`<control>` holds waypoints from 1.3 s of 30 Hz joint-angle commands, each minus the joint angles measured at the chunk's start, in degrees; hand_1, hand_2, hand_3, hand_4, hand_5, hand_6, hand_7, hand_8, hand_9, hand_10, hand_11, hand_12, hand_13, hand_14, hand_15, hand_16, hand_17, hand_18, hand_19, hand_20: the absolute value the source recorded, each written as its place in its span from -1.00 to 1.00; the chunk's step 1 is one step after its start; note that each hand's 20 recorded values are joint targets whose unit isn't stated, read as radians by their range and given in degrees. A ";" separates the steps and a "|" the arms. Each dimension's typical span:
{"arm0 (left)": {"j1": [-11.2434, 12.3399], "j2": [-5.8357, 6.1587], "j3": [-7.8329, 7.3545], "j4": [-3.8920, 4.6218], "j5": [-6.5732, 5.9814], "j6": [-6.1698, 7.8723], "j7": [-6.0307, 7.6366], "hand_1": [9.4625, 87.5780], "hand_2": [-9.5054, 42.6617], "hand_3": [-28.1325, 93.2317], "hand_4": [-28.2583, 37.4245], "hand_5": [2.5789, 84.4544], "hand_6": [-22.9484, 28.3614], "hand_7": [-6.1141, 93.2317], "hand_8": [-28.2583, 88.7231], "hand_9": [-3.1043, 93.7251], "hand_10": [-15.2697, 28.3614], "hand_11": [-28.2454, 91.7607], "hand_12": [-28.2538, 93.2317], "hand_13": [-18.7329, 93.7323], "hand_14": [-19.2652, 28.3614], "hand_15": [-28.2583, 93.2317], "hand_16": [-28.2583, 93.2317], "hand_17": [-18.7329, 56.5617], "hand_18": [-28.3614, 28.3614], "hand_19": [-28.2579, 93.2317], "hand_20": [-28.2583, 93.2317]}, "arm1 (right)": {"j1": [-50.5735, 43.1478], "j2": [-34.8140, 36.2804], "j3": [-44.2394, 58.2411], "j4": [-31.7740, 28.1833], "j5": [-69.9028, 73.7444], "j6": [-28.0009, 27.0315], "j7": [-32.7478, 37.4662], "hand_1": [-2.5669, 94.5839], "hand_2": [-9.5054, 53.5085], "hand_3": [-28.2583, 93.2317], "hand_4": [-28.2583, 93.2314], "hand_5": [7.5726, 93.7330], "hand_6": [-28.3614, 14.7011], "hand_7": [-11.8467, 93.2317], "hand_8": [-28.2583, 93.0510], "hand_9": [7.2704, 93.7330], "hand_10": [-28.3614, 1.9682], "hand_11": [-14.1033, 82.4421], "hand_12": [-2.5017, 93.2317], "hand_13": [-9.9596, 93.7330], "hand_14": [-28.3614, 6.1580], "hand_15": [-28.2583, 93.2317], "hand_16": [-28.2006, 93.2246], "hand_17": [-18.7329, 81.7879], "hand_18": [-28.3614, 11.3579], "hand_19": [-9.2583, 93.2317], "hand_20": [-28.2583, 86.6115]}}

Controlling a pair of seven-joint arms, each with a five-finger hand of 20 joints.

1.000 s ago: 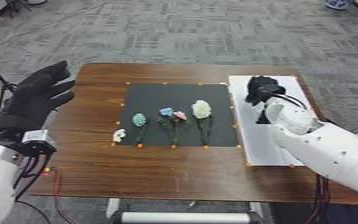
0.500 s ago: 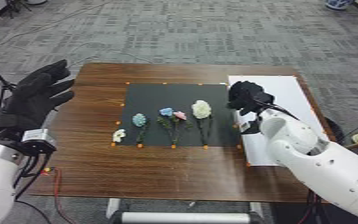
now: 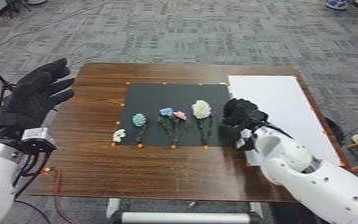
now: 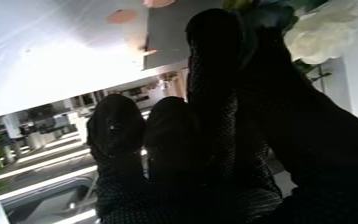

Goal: Arrange flowers

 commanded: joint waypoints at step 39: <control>4.83 -5.09 3.59 -2.29 0.50 4.39 6.10 -0.59 -0.70 0.61 -0.95 -0.54 -0.06 -0.48 -0.68 -0.64 0.09 -0.17 -0.22 -0.54 0.33 0.18 -0.62 -0.78 0.66 0.10 -0.36 | -37.35 -12.50 45.36 -9.21 67.88 -10.99 -43.79 -0.63 -0.73 0.96 -0.91 -0.26 0.25 -0.53 -0.69 -0.27 0.20 -0.54 -0.51 -0.37 0.06 -0.22 -0.17 -0.63 -0.69 -0.15 -0.23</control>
